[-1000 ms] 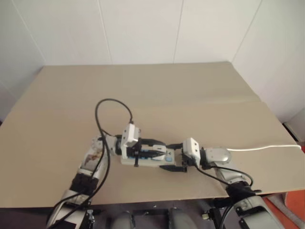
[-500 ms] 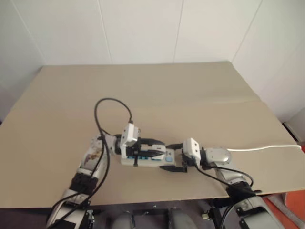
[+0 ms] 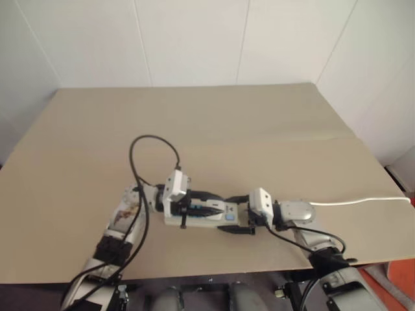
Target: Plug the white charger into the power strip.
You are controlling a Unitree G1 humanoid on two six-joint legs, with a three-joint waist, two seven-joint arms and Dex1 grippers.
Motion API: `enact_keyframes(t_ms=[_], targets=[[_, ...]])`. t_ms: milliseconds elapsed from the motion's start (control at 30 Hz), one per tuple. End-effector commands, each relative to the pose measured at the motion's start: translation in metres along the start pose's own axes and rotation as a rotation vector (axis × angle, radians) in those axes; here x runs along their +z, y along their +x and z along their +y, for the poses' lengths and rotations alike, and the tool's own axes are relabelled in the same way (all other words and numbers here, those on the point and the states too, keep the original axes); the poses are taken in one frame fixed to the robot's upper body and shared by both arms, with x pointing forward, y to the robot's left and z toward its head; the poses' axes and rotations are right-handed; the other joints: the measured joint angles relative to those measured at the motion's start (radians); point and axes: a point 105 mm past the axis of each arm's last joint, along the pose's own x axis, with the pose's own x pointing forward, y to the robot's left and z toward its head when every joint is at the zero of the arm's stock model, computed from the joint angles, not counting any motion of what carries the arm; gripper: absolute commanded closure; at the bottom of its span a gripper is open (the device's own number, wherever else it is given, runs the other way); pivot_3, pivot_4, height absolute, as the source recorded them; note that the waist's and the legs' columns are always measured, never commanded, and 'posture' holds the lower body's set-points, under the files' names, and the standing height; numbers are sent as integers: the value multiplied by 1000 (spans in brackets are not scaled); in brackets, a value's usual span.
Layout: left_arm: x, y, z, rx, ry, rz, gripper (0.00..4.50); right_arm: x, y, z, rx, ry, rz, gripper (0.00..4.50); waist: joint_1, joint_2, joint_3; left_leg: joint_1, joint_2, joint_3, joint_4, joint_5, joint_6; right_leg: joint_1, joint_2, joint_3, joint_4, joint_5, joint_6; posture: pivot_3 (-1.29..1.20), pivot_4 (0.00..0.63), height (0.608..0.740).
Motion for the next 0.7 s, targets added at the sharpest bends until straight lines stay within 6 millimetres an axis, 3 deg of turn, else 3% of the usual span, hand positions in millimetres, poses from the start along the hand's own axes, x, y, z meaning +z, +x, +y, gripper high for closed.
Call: enact_keyframes(t_ms=[33, 467, 700], targets=[[-9, -7, -4, -6, 21, 50, 3473, -29, 0, 25, 99, 80, 121, 1071, 0, 0, 0, 0, 0, 0, 0, 0, 0, 0, 0, 0, 0, 0, 0, 0, 150, 740], [-57, -30, -11, 50, -25, 181, 3473, -27, -1, 25, 108, 82, 131, 1071, 0, 5, -8, 2, 0, 0, 0, 0, 0, 2, 0, 0, 0, 0, 0, 0, 150, 740], [-51, -30, -5, 97, -21, 167, 3473, -28, 0, 24, 109, 81, 133, 1071, -1, 8, -15, 13, 0, 0, -1, -2, 3, 14, 0, 0, -3, -1, 0, 0, 150, 740]])
